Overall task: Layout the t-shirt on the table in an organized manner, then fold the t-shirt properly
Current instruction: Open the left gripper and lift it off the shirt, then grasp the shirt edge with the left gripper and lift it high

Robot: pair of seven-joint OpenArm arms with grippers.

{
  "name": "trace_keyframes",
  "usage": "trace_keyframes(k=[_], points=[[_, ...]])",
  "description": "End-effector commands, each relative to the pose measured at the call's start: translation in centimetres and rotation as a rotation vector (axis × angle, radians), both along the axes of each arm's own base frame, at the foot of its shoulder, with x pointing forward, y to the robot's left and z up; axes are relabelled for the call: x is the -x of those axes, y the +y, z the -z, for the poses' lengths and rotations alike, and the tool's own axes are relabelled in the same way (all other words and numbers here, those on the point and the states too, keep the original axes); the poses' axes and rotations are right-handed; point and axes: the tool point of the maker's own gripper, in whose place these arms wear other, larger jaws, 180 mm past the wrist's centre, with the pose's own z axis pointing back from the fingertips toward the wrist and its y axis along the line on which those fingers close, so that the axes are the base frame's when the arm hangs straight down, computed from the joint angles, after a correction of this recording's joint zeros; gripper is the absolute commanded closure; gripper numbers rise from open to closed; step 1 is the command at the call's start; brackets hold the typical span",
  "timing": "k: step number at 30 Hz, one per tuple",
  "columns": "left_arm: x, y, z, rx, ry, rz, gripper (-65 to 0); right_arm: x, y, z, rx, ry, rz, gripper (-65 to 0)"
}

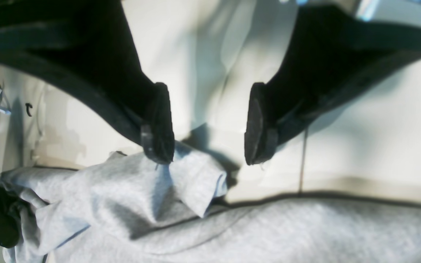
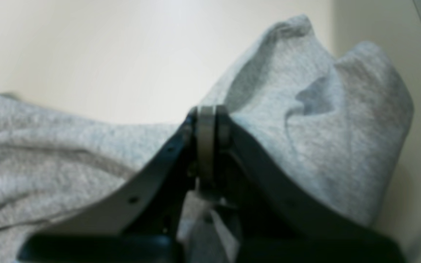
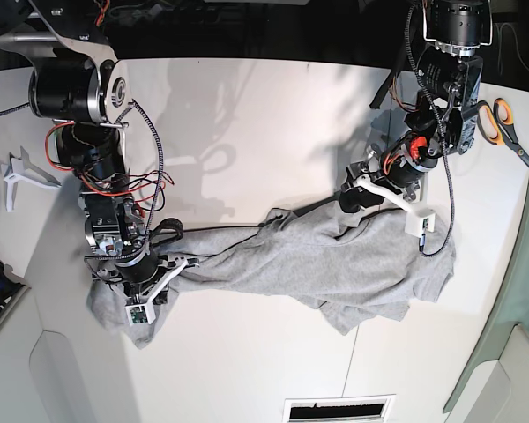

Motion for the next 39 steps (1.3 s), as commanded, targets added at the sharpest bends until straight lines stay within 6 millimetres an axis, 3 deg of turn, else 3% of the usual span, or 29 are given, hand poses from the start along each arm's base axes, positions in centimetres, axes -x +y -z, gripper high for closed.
trace_keyframes(k=[1,10,19,21,23,24,32,39], points=[[-0.8,0.1,-0.8,-0.007,-0.030,0.001,-35.0,-1.8,-0.2,-2.5,-0.004,-0.073,0.004,0.0],[-2.6,0.1,-2.1,-0.011,-0.070,0.001,-34.8,-1.8,-0.2,-2.5,-0.005,-0.073,0.004,0.0],[-2.6,0.1,-2.1,-0.017,-0.069,0.002,-33.3,-1.8,-0.2,-2.5,-0.005,-0.073,0.004,0.0],[-2.7,0.2,-2.1,-0.022,-0.072,0.002,-24.3,-1.8,-0.2,-2.5,-0.005,-0.073,0.004,0.0],[-2.8,0.4,-2.1,-0.055,-0.088,0.003,-5.0,-1.8,-0.2,-2.5,-0.005,-0.073,0.004,0.0],[-3.0,0.6,-2.2,-0.071,-0.100,0.000,0.0,-1.8,-0.2,-2.5,-0.005,-0.073,0.004,0.0],[-3.2,0.9,-2.4,-0.077,-0.117,-0.008,0.0,-1.8,-0.2,-2.5,-0.005,-0.073,0.004,0.0],[-3.2,-0.1,-3.5,-0.023,-0.169,0.056,0.0,-1.8,-0.2,-2.5,-0.005,-0.073,0.004,0.0]])
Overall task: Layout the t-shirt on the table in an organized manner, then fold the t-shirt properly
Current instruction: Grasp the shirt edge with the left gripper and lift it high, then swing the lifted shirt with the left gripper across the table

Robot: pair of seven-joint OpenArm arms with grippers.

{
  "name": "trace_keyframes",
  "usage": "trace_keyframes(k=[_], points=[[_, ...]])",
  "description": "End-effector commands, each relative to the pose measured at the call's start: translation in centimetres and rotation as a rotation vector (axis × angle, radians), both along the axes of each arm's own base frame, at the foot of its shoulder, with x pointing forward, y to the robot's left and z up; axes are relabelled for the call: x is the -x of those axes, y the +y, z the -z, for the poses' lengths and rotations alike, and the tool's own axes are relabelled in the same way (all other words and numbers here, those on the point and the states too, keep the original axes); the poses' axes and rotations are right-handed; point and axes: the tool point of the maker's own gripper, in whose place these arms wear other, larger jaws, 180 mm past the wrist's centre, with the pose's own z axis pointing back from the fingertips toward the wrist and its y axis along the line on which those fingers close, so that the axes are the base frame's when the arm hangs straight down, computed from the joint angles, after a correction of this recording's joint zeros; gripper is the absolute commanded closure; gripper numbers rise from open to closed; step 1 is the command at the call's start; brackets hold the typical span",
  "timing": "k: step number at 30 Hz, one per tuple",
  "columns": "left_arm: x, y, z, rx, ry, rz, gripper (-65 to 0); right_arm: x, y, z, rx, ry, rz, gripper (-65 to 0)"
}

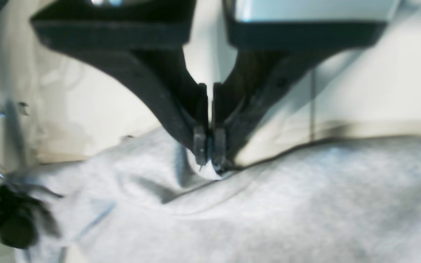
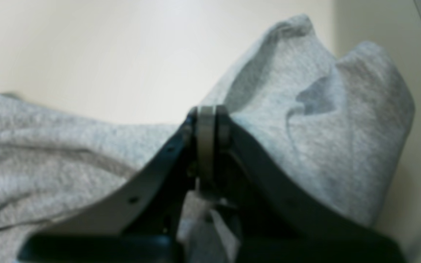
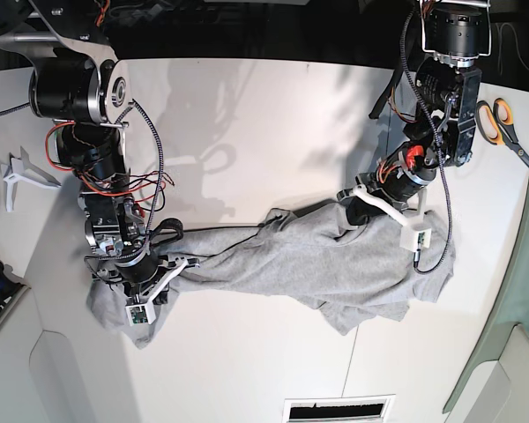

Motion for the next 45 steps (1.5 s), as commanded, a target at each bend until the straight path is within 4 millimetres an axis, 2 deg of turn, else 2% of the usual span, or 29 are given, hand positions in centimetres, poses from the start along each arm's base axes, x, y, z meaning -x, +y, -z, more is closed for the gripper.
trace_keyframes(k=[1,5,10,12,17,22,26,29,31,33,37,39,42,45], points=[[-1.1,0.3,-1.8,0.011,-0.066,0.013,0.0,-1.8,-0.2,-2.6,-0.006,-0.074,0.003,0.0],[-1.3,1.8,-3.3,-0.038,-0.106,0.037,0.0,-2.1,0.0,-3.5,-0.028,-0.094,-0.051,0.0],[-2.4,3.3,-7.5,-0.117,-0.215,0.072,0.0,-3.3,-0.7,-7.2,-0.071,-0.186,-0.081,0.0],[-3.2,3.9,-9.1,-0.154,-0.254,0.077,0.0,-3.8,-1.1,-9.0,-0.090,-0.228,-0.084,0.0],[-6.4,7.3,-11.5,-0.277,-0.290,-0.004,0.0,-4.7,-2.1,-12.2,-0.083,-0.292,-0.094,0.0],[-11.2,10.1,-16.4,-0.319,-0.378,-0.057,0.0,-6.1,-3.3,-15.3,-0.129,-0.340,-0.066,0.0],[-14.7,13.2,-20.1,-0.331,-0.414,-0.120,0.0,-6.9,-3.7,-17.7,-0.158,-0.356,-0.110,0.0],[-16.8,15.8,-23.0,-0.328,-0.437,-0.175,0.0,-7.7,-4.8,-19.8,-0.171,-0.382,-0.096,0.0],[-17.8,17.2,-26.0,-0.304,-0.480,-0.203,0.0,-8.3,-5.7,-21.4,-0.173,-0.410,-0.086,0.0],[-18.4,18.0,-30.1,-0.295,-0.550,-0.203,0.0,-8.6,-6.2,-22.9,-0.184,-0.433,-0.091,0.0],[-19.0,18.4,-37.5,-0.328,-0.657,-0.165,0.0,-9.3,-6.4,-25.7,-0.210,-0.479,-0.103,0.0],[-19.4,17.7,-40.1,-0.373,-0.691,-0.134,0.0,-9.5,-6.3,-26.5,-0.214,-0.487,-0.105,0.0],[-20.1,15.5,-41.0,-0.431,-0.675,-0.062,0.0,-9.6,-6.1,-26.8,-0.224,-0.490,-0.106,0.0],[-20.6,13.6,-40.1,-0.469,-0.657,-0.003,0.0,-9.3,-5.3,-25.6,-0.261,-0.457,-0.115,0.0]])
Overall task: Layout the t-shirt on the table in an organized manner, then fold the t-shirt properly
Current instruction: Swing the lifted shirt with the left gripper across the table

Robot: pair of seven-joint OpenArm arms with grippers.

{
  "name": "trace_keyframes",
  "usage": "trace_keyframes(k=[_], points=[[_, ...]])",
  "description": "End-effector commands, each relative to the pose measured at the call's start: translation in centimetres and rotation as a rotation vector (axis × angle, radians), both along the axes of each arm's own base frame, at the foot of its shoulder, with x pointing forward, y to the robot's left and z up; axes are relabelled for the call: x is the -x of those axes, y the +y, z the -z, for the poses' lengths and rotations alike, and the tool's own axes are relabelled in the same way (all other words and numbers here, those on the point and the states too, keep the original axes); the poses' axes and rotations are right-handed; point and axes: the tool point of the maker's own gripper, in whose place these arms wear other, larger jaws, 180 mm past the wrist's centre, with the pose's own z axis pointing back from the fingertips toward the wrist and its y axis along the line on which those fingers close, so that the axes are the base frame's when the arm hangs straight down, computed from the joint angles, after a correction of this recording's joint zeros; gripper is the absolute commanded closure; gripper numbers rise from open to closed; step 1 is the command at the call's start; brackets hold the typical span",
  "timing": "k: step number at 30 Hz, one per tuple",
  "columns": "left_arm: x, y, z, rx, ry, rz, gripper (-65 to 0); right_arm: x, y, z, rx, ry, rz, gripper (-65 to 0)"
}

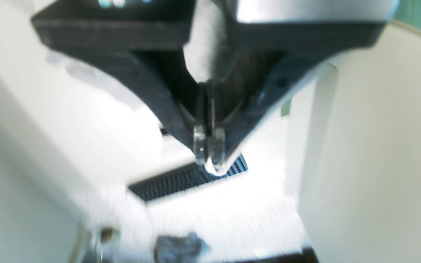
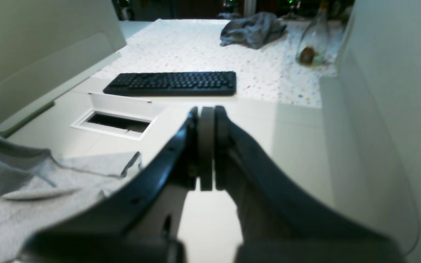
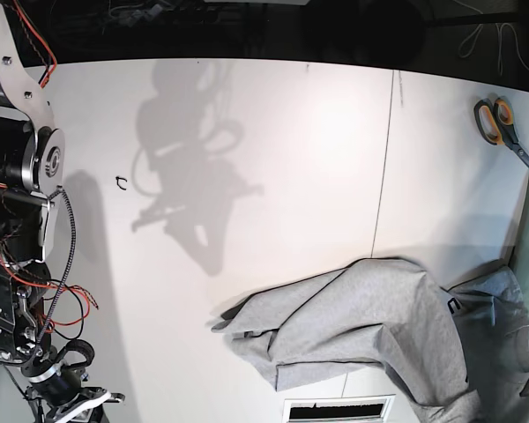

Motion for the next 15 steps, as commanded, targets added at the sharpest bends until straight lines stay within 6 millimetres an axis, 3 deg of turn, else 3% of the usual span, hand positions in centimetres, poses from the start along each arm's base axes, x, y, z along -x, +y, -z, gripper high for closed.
trace_keyframes(k=[1,6,10,15], points=[[0.1,-0.5,-3.8,-0.001,-0.093,0.022,0.0,-0.5,0.3,-2.8,-0.021,-0.066,-0.008,0.0],[1.5,-4.9,-3.7,-0.017,-0.039,0.171,0.0,0.4,1.2,0.4,-0.027,-0.002,-0.020,0.0],[4.3,-8.8,-3.1,-0.104,-0.055,0.268,0.0,1.3,1.3,2.8,-0.030,0.038,-0.018,0.0],[8.7,-12.5,0.5,-0.200,-0.060,0.366,0.0,2.3,1.2,5.1,-0.022,0.077,-0.016,0.0]])
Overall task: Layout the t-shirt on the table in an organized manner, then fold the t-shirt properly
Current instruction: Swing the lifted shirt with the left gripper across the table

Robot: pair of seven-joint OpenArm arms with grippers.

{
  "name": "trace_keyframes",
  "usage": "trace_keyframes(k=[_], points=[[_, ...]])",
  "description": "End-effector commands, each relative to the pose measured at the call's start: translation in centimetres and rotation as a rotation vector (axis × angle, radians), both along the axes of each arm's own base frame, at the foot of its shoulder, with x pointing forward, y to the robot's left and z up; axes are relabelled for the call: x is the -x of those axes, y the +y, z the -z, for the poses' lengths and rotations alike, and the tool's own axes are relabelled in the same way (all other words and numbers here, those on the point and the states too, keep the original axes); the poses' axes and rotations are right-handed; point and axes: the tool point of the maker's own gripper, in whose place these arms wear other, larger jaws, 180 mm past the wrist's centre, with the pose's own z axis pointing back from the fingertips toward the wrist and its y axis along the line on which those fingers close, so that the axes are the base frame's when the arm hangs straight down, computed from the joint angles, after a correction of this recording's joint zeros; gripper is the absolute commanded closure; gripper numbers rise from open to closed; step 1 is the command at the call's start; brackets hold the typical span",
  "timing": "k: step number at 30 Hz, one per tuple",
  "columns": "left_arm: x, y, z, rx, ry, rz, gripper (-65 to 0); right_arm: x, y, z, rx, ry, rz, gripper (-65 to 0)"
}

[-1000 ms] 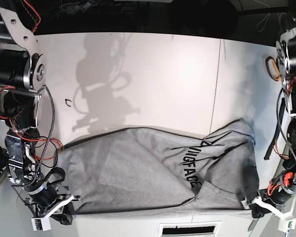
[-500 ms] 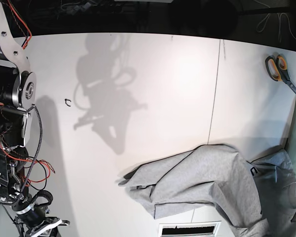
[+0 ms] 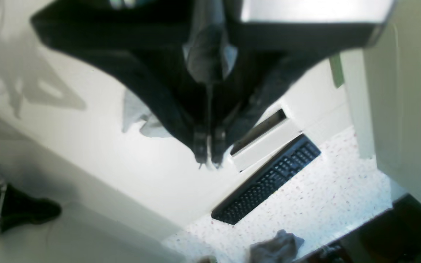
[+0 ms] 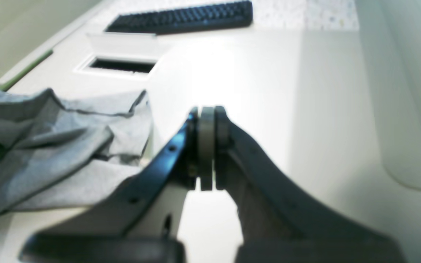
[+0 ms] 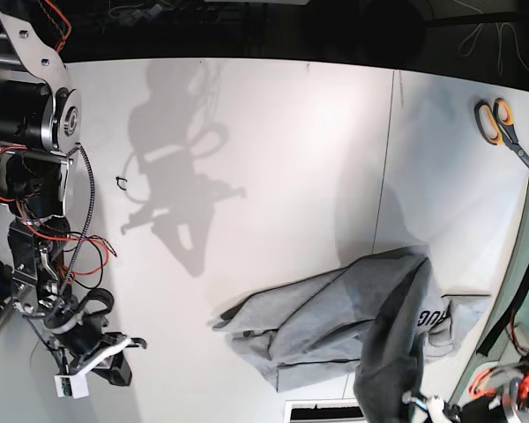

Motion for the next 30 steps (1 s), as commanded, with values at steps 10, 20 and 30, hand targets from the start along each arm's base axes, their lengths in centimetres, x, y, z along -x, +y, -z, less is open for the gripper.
trace_keyframes(k=[10,20,30], points=[[12.8,-7.2,6.9,-0.043,0.055,0.248,0.0,-0.3,-0.9,-1.1,0.036,-0.074,0.027,0.0],[22.4,-10.4,14.8,0.083,0.337,0.326,0.0,1.0,-0.5,1.2,-0.002,-0.032,0.030,0.0],[26.6,-11.5,22.0,0.181,0.571,0.230,0.0,5.2,6.0,7.4,-0.103,0.093,-0.031,0.0]])
